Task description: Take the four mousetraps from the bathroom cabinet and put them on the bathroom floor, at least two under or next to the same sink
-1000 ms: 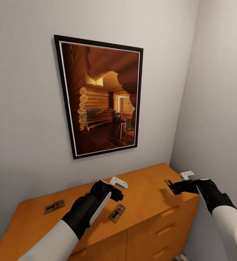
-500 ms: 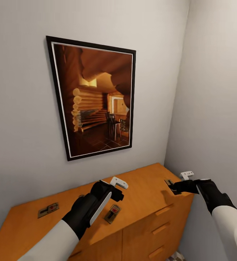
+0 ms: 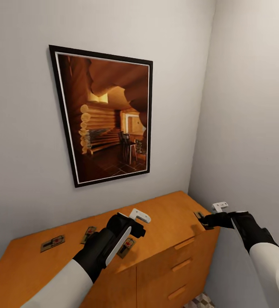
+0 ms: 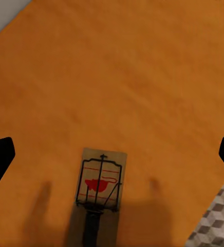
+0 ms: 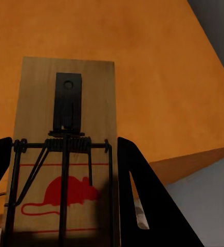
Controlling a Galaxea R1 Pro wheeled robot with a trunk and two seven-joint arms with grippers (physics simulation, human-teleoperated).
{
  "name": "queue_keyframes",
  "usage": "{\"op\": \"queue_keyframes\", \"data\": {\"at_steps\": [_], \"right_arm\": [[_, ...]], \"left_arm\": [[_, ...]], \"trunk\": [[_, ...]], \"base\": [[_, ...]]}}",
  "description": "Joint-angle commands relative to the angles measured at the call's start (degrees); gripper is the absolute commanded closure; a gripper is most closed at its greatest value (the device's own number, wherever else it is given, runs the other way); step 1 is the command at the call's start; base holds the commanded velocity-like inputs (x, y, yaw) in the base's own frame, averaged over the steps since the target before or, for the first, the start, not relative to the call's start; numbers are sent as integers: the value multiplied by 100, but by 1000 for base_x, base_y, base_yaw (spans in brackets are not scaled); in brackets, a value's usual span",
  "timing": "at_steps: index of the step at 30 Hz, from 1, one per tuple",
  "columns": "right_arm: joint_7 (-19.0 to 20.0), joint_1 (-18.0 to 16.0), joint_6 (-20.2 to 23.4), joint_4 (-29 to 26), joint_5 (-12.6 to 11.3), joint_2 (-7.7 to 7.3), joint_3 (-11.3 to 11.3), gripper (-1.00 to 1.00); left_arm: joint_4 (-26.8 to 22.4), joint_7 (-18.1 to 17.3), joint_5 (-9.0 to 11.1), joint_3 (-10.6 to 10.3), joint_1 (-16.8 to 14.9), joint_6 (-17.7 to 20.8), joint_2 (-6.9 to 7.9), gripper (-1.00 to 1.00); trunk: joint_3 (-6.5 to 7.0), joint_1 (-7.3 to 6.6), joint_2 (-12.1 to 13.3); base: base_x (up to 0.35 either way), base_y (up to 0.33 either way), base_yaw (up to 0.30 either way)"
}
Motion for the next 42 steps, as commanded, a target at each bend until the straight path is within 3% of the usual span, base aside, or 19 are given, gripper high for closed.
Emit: {"op": "queue_keyframes", "data": {"at_steps": [1, 9, 42], "right_arm": [[49, -2, 19, -8, 50, 5, -34, 100], [49, -2, 20, -8, 50, 5, -34, 100], [40, -2, 19, 10, 50, 5, -34, 100]], "left_arm": [[-3, 58, 60, -11, -3, 20, 2, -100], [-3, 58, 60, -11, -3, 20, 3, -100], [-9, 62, 60, -11, -3, 10, 19, -100]], "trunk": [[-3, 2, -4], [-3, 2, -4], [-3, 2, -4]], "base": [[-43, -3, 0], [-170, 0, 0], [-3, 25, 0]]}}
